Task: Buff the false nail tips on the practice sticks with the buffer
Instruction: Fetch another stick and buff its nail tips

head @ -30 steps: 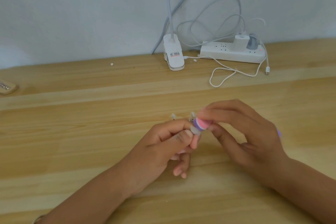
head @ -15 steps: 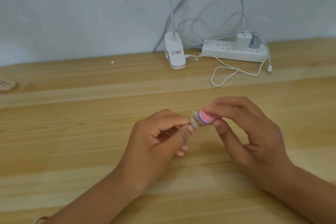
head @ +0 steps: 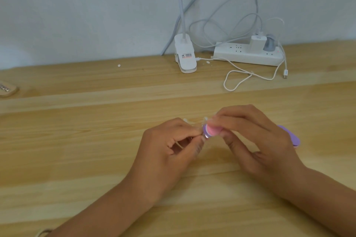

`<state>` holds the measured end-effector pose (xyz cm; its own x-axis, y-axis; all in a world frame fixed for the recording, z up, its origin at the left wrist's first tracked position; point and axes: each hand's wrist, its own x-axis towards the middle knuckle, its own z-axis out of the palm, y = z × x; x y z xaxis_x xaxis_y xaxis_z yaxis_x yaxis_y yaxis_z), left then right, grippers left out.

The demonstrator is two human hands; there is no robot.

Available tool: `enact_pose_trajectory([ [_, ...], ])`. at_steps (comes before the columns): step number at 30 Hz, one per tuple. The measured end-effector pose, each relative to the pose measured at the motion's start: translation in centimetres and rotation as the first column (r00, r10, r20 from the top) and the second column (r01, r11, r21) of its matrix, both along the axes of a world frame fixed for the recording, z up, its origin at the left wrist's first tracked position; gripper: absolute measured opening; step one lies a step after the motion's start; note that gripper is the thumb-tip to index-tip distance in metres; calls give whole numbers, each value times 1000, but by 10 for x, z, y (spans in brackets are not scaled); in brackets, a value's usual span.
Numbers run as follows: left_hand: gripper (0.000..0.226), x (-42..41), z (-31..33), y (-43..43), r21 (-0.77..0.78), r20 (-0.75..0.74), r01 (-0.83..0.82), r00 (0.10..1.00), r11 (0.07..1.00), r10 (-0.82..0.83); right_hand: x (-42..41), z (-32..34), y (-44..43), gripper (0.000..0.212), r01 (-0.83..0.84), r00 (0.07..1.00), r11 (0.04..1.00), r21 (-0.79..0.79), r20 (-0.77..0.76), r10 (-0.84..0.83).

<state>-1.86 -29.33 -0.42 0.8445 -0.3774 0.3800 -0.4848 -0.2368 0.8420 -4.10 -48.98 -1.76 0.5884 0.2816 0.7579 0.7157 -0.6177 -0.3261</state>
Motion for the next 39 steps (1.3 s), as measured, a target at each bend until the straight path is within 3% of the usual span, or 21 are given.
enact_pose_trajectory([
  [12, 15, 1, 0, 1, -71, 9, 34, 999, 997, -34, -6, -1, 9, 25, -133, 991, 990, 35, -21, 134],
  [17, 14, 2, -3, -1, -87, -37, -17, 999, 996, 14, 0, 6, -4, 25, 13, 999, 976, 215, -49, -2],
  [26, 13, 2, 1, 1, -123, -58, 11, 998, 992, -18, -5, -1, 6, 25, -125, 992, 992, 17, -9, 125],
  [32, 12, 2, -1, -1, -103, -62, -19, 998, 995, 13, 2, 4, -2, 28, 28, 999, 989, 143, -33, -24],
  [37, 13, 3, 0, 1, -125, -33, 12, 999, 992, -16, -6, 0, 10, 24, -127, 992, 991, 38, -4, 127],
  [39, 13, 3, -1, 1, -119, -25, 14, 1000, 993, -17, -5, 1, 9, 25, -104, 994, 993, 52, 24, 103],
])
